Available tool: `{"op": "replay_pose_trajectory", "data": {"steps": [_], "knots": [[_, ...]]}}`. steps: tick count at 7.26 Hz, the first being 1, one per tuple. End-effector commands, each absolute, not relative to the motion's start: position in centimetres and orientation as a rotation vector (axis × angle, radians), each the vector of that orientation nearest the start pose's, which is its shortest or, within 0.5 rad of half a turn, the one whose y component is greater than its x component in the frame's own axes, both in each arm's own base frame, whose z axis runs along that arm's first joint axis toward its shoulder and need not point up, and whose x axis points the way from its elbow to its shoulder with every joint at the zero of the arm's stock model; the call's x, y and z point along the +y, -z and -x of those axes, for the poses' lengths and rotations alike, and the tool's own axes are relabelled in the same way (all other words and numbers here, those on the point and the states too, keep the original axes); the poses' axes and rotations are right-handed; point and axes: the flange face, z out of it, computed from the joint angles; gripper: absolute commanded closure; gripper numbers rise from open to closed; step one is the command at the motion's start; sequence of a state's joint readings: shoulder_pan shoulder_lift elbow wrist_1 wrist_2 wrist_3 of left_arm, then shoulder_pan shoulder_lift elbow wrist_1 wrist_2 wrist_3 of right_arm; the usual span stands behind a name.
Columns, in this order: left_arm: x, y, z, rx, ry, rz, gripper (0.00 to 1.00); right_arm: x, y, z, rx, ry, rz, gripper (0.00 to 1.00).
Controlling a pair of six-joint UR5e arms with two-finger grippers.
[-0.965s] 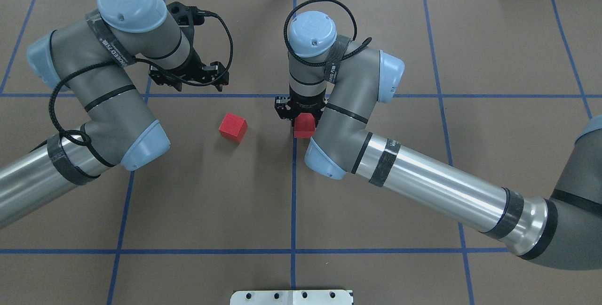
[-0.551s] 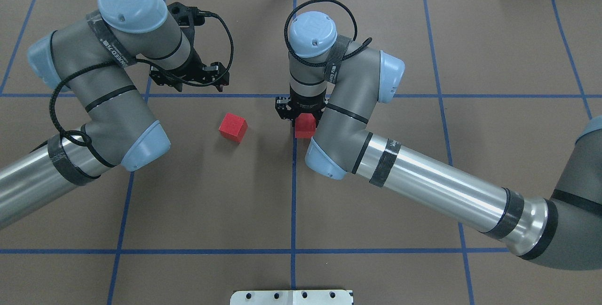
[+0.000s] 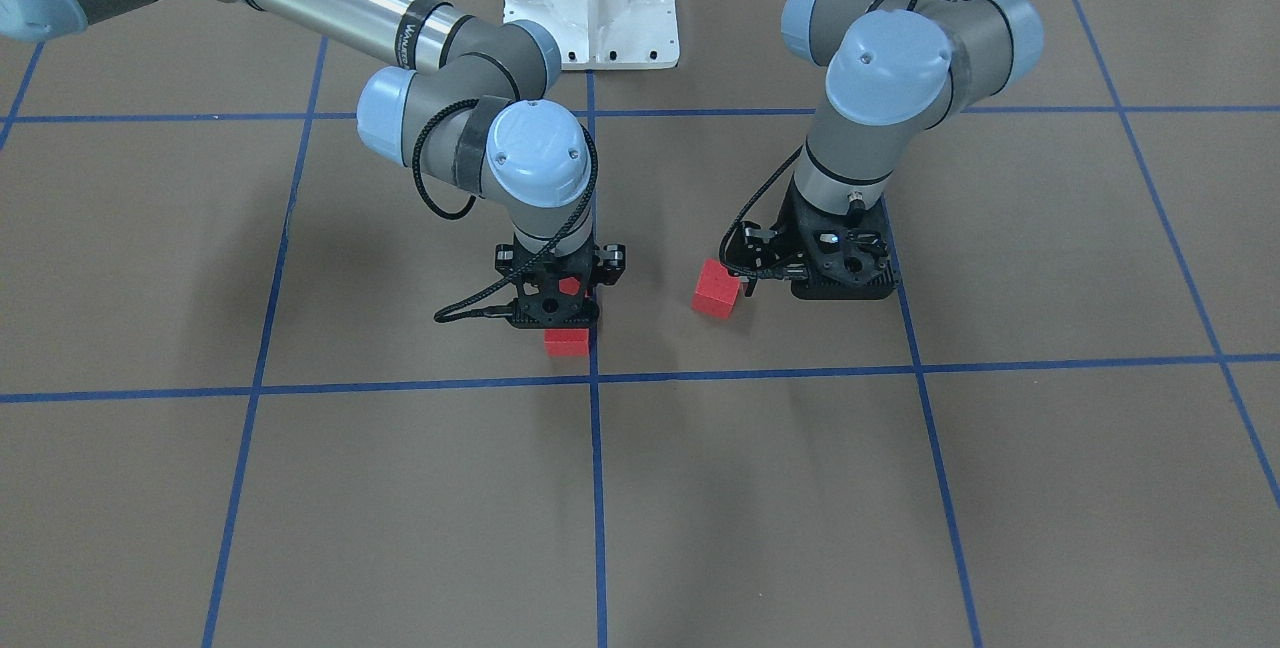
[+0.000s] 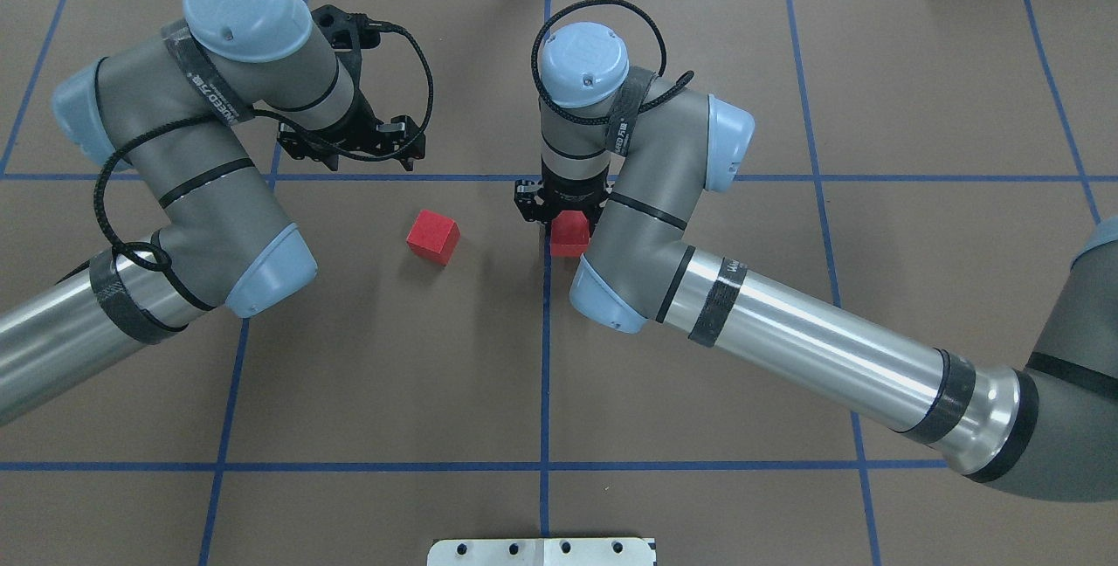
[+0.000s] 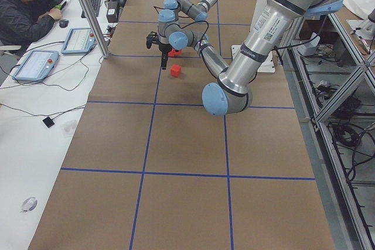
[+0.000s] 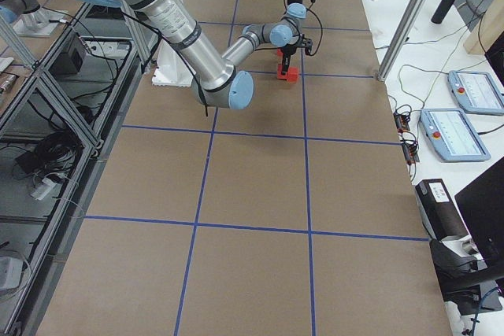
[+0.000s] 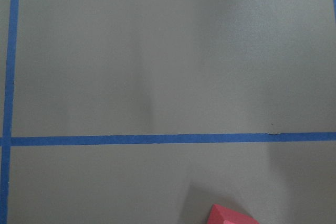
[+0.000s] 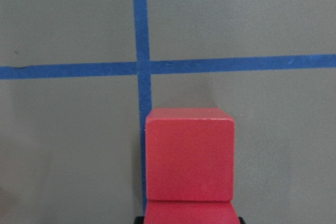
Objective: Form red blocks into L shape at center
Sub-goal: 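Lower the cube next to the center cube, adjusting its position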
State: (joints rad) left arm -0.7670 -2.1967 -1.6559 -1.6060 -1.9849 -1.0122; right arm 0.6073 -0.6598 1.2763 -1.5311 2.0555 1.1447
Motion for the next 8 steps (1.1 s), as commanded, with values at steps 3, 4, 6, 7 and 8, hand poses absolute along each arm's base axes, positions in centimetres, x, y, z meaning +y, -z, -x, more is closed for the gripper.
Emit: {"op": "replay_pose_trajectory", "data": {"steps": [3,4,6,7,8], "knots": [[-53.95,-24.95,-42.69,0.823,0.043,-0.14,0.0,-52.16,-20.76,59.77,-0.785,-0.016,0.088,1.0],[-53.95,-24.95,-42.69,0.823,0.042,-0.14,0.0,-52.22,-20.69,59.67,-0.787,-0.018,0.088,1.0],[-53.95,-24.85,-42.7,0.824,0.044,-0.14,0.0,-52.53,-20.76,59.45,-0.785,-0.033,0.09,0.83],[-53.96,-24.77,-42.71,0.824,0.046,-0.139,0.0,-52.44,-20.76,59.53,-0.785,-0.032,0.091,0.55],[-53.94,-24.84,-42.7,0.825,0.044,-0.139,0.0,-52.44,-20.76,59.53,-0.785,-0.033,0.091,0.38]]}}
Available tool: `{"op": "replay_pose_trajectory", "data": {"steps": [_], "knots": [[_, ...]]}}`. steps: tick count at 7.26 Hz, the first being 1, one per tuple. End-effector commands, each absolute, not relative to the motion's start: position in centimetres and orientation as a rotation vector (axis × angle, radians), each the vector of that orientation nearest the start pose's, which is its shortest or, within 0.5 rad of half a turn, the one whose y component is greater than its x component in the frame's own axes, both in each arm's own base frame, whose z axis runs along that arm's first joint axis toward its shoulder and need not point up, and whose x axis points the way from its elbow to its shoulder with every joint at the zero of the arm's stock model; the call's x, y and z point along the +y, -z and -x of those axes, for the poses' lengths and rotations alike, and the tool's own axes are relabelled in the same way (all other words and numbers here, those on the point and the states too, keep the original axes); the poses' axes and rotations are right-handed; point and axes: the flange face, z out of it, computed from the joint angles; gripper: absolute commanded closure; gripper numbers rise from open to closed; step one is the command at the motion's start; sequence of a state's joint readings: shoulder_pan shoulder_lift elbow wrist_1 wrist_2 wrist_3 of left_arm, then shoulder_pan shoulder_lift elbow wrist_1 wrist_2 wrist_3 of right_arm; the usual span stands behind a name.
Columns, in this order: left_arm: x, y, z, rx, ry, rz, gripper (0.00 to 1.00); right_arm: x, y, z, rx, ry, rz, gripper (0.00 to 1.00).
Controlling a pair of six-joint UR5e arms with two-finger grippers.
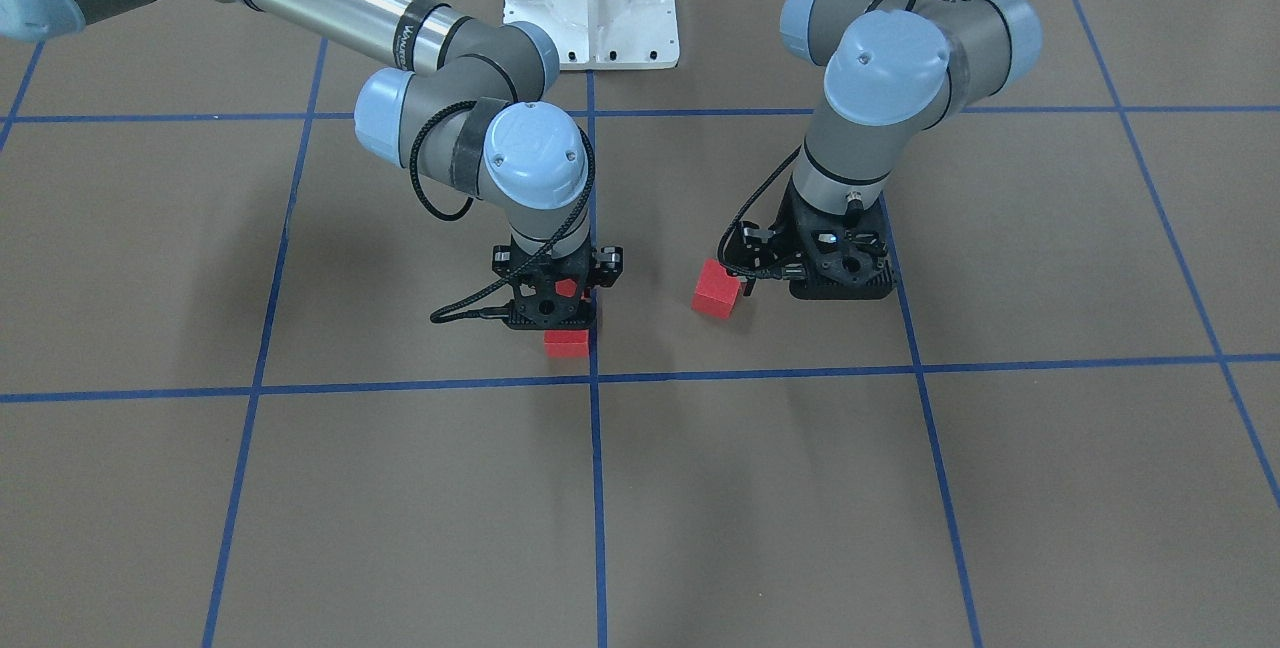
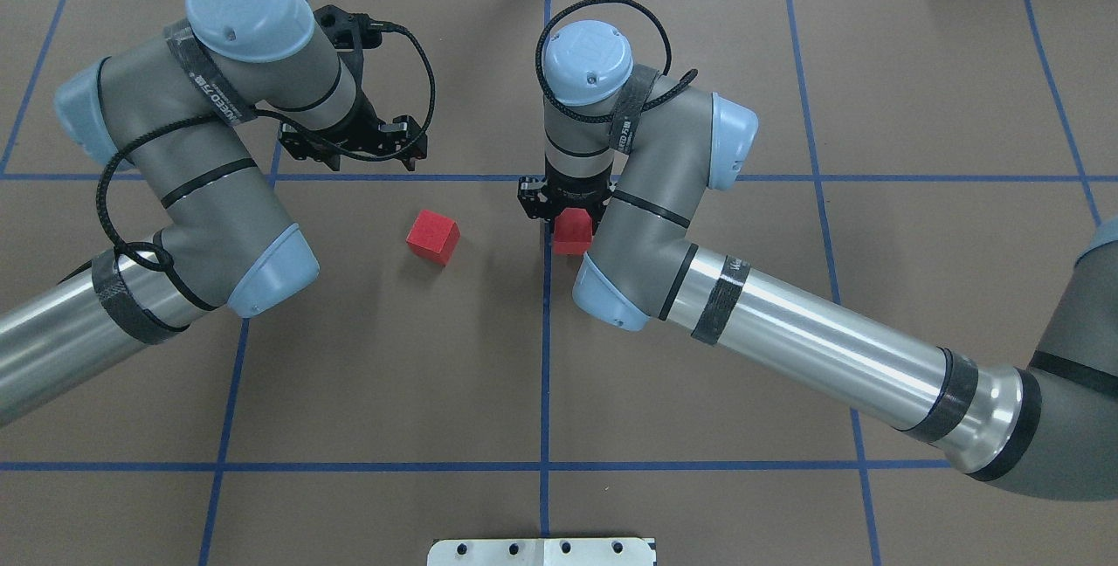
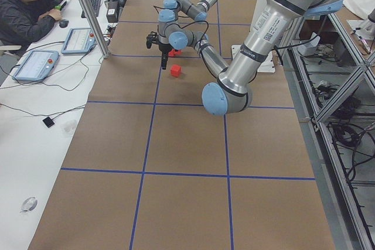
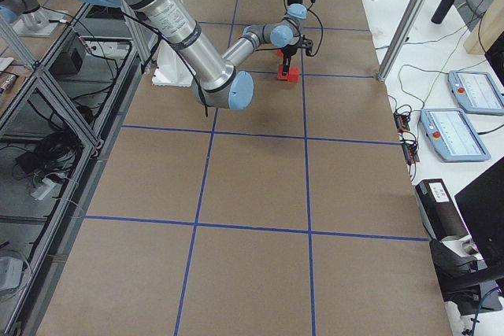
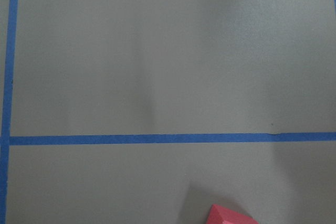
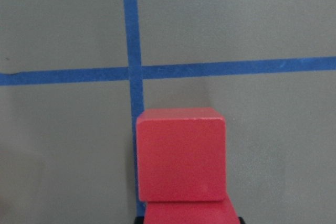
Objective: Form red blocks into L shape at center
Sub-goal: 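Lower the cube next to the center cube, adjusting its position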
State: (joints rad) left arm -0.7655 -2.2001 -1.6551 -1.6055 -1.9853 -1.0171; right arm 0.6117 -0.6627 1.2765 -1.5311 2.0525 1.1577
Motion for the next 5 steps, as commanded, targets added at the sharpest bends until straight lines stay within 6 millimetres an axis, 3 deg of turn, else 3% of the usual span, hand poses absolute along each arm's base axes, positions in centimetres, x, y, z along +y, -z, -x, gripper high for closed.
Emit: {"op": "replay_pose_trajectory", "data": {"steps": [1,3,5], "knots": [[-53.94,-24.68,-42.68,0.826,0.044,-0.142,0.0,-52.51,-20.69,59.42,-0.786,-0.036,0.09,0.37],[-53.96,-24.74,-42.71,0.825,0.044,-0.141,0.0,-52.44,-20.76,59.53,-0.785,-0.034,0.092,0.24],[-53.96,-24.87,-42.7,0.823,0.042,-0.14,0.0,-52.42,-20.67,59.5,-0.788,-0.034,0.09,0.19]]}}
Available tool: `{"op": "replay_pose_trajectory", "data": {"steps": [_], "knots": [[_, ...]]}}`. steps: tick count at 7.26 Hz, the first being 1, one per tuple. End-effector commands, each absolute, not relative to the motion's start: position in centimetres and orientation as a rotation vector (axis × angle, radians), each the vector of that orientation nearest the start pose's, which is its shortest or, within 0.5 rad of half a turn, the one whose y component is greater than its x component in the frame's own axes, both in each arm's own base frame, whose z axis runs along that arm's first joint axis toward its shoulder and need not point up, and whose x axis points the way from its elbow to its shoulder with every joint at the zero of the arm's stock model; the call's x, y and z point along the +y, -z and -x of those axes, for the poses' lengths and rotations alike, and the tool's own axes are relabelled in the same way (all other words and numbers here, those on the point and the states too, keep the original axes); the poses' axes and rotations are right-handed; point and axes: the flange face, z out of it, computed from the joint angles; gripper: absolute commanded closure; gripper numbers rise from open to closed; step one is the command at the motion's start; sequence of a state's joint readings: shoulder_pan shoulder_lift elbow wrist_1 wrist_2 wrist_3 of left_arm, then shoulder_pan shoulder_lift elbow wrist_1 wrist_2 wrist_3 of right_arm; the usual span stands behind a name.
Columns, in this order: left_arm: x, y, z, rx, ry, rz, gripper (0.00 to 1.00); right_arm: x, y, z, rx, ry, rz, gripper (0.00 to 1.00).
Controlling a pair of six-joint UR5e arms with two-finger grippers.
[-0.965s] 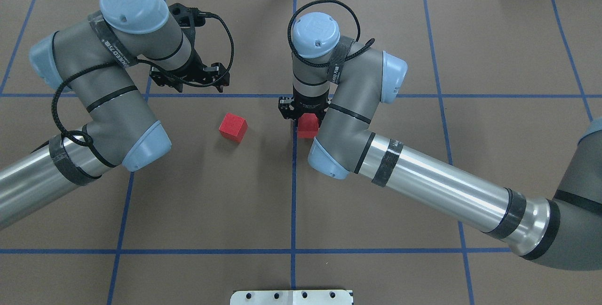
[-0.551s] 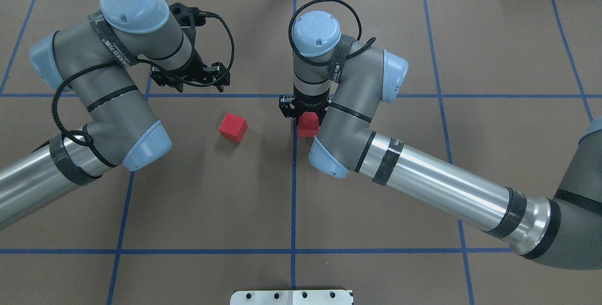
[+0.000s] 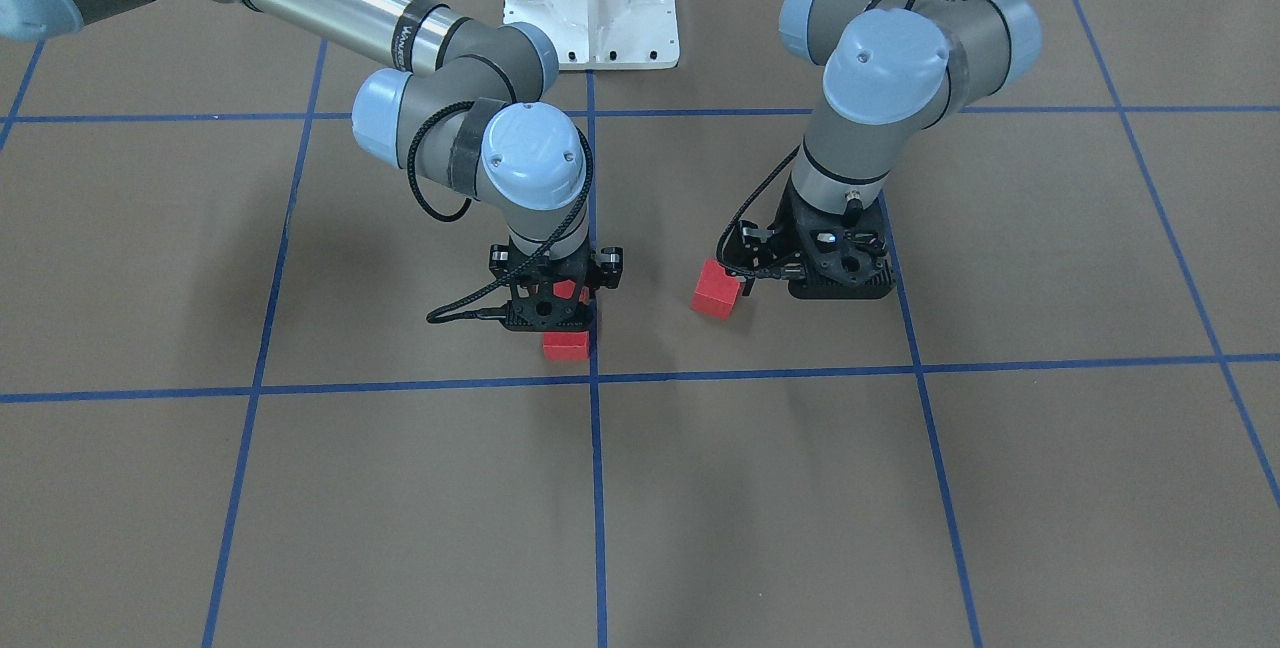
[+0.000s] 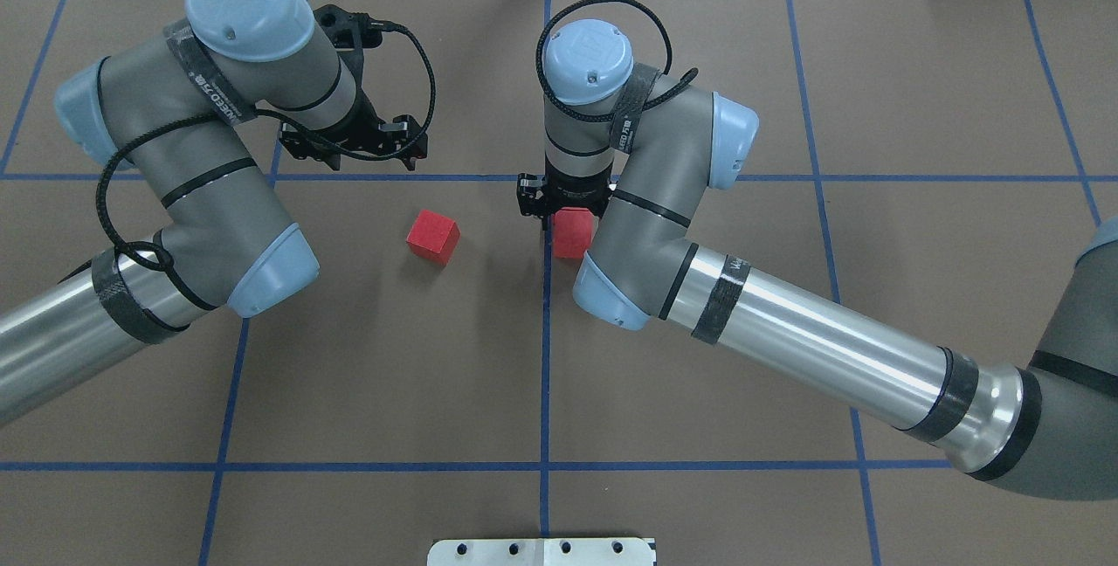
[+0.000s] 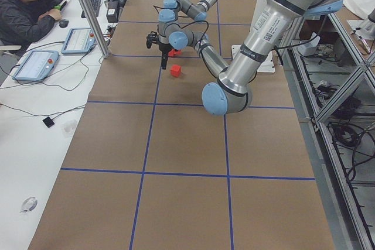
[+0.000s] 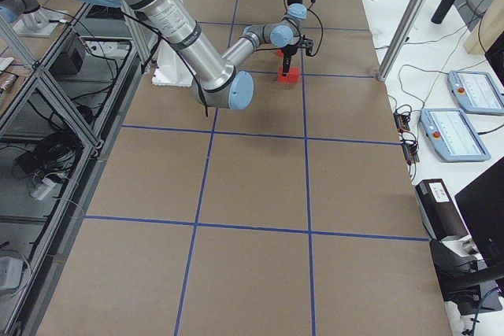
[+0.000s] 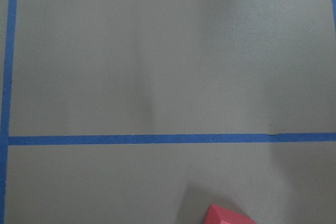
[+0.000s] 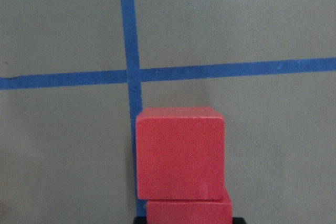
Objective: Form red blocks into L shape at center
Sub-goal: 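Lower the cube next to the center cube, adjusting its position, then open the right gripper and raise it away from the cubes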
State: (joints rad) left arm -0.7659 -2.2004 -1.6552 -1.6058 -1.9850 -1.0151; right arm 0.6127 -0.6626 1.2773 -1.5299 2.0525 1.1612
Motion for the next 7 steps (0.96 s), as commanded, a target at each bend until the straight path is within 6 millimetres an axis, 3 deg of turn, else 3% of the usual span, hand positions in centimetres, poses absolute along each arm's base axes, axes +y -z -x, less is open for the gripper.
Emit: {"op": "replay_pose_trajectory", "data": {"steps": [1,3,4,6,7], "knots": [[-54.0,-24.9,-42.7,0.823,0.047,-0.138,0.0,-52.5,-20.7,59.4,-0.788,-0.037,0.09,0.17],[-53.9,-24.7,-42.9,0.826,0.063,-0.129,0.0,-54.0,-19.0,57.2,-0.818,-0.056,0.075,0.02],[-53.9,-24.5,-43.1,0.829,0.088,-0.118,0.0,-54.9,-18.1,55.2,-0.848,-0.066,0.08,0.02],[-52.9,-24.5,-44.3,0.833,0.119,-0.085,0.0,-56.6,-17.5,49.8,-0.885,-0.097,0.092,0.02],[-51.4,-24.5,-46.1,0.831,0.136,-0.059,0.0,-56.8,-18.9,46.7,-0.895,-0.093,0.06,0.02]]}}
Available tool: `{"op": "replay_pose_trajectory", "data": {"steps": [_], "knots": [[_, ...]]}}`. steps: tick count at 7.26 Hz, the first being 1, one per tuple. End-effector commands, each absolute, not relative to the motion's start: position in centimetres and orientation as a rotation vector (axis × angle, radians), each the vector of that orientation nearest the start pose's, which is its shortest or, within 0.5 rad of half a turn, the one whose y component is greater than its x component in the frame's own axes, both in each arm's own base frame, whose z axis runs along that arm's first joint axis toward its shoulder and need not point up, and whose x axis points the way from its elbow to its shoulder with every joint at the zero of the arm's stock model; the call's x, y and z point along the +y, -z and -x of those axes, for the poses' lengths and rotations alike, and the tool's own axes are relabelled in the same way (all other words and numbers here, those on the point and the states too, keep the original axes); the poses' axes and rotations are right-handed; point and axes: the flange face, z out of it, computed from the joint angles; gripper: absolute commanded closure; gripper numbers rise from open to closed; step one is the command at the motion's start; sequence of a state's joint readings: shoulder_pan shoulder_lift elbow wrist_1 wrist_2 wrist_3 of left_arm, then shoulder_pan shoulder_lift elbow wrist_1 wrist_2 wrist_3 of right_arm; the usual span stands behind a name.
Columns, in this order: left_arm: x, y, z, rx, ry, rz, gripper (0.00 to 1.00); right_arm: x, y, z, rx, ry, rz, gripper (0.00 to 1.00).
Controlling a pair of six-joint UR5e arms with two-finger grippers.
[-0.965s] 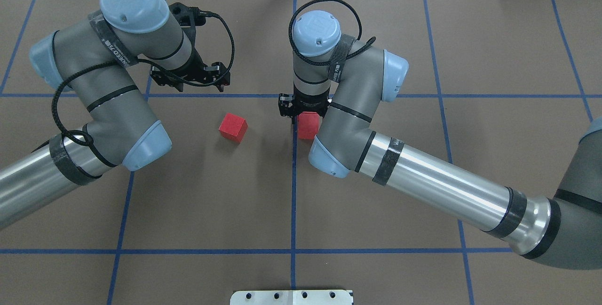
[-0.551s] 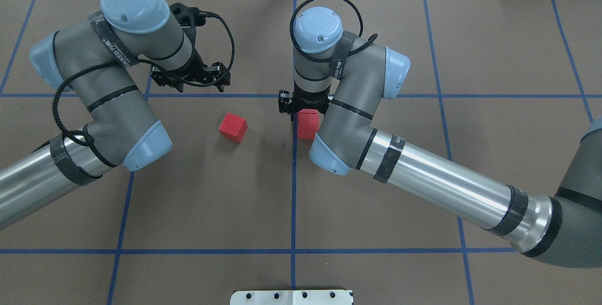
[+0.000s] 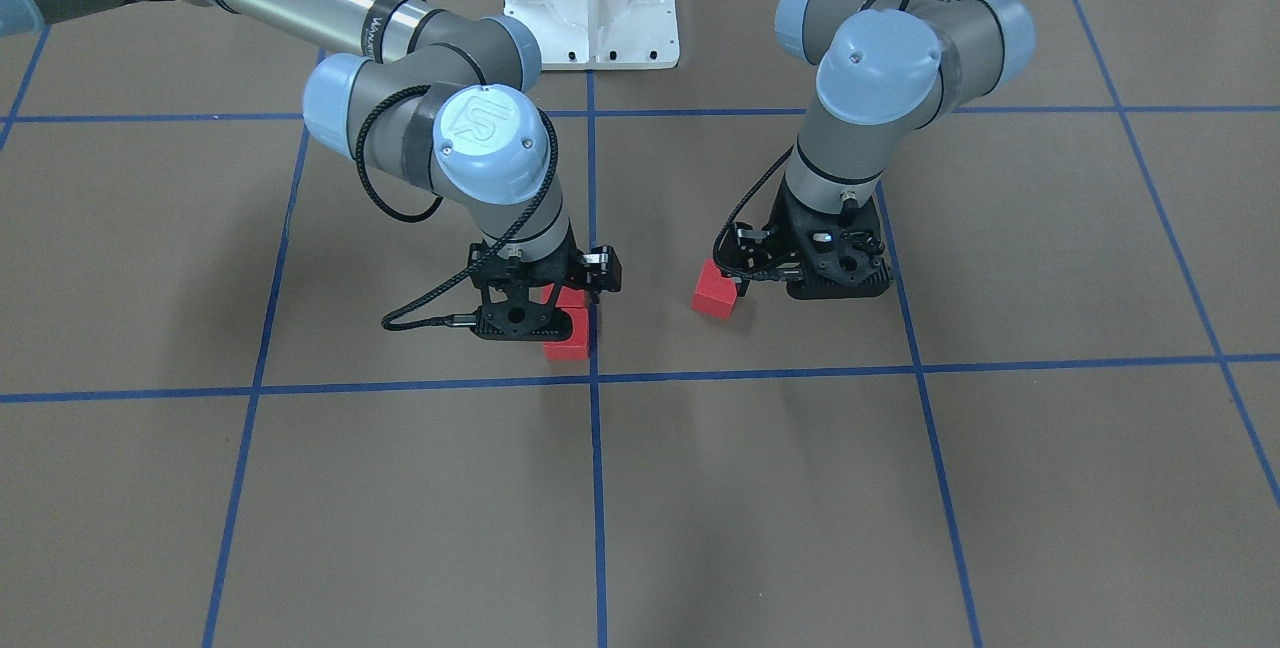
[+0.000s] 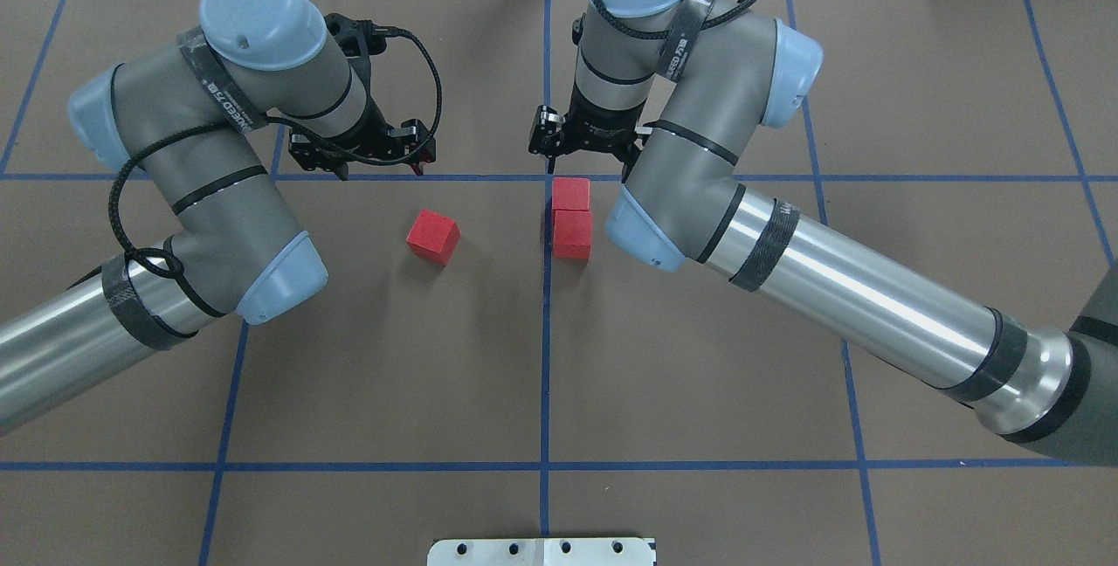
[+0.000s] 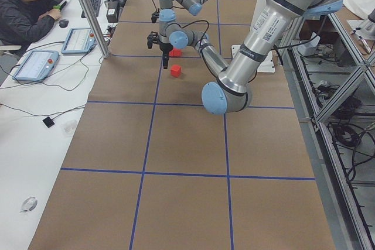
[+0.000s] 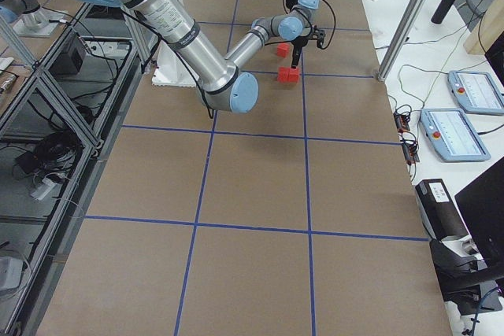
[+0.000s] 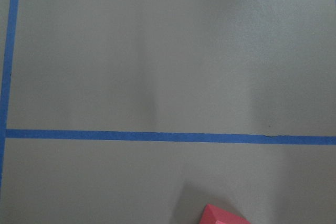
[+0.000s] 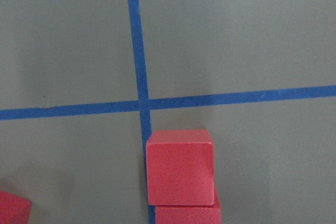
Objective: Form red blocks into L shape at center
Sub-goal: 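Open the right gripper and raise it away from the cubes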
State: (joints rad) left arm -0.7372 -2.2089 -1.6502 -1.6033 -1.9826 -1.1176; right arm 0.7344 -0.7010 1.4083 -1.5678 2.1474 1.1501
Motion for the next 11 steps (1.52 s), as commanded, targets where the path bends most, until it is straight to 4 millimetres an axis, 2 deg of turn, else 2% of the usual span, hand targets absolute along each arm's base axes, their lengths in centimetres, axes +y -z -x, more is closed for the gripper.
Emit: {"op": "replay_pose_trajectory", "data": {"steps": [1,3,4,6,7,11], "knots": [[-50.5,-24.7,-47.5,0.817,0.158,-0.068,0.0,-57.3,-20.4,43.9,-0.895,-0.081,0.029,0.02],[-48.4,-24.4,-49.8,0.842,0.101,-0.086,0.0,-59.2,-23.6,39.9,-0.883,-0.067,0.013,0.02],[-48.4,-24.4,-49.9,0.839,0.062,-0.106,0.0,-59.5,-24.9,39.2,-0.871,-0.052,0.007,0.02],[-49.0,-25.0,-49.8,0.797,-0.146,-0.216,0.0,-59.7,-25.4,38.8,-0.865,-0.055,0.006,0.02],[-49.2,-25.9,-50.3,0.778,-0.202,-0.228,0.0,-59.7,-25.4,38.8,-0.865,-0.055,0.006,0.02],[-48.7,-25.8,-51.4,0.781,-0.205,-0.217,0.0,-59.9,-26.8,38.4,-0.851,-0.049,0.008,0.02]]}}
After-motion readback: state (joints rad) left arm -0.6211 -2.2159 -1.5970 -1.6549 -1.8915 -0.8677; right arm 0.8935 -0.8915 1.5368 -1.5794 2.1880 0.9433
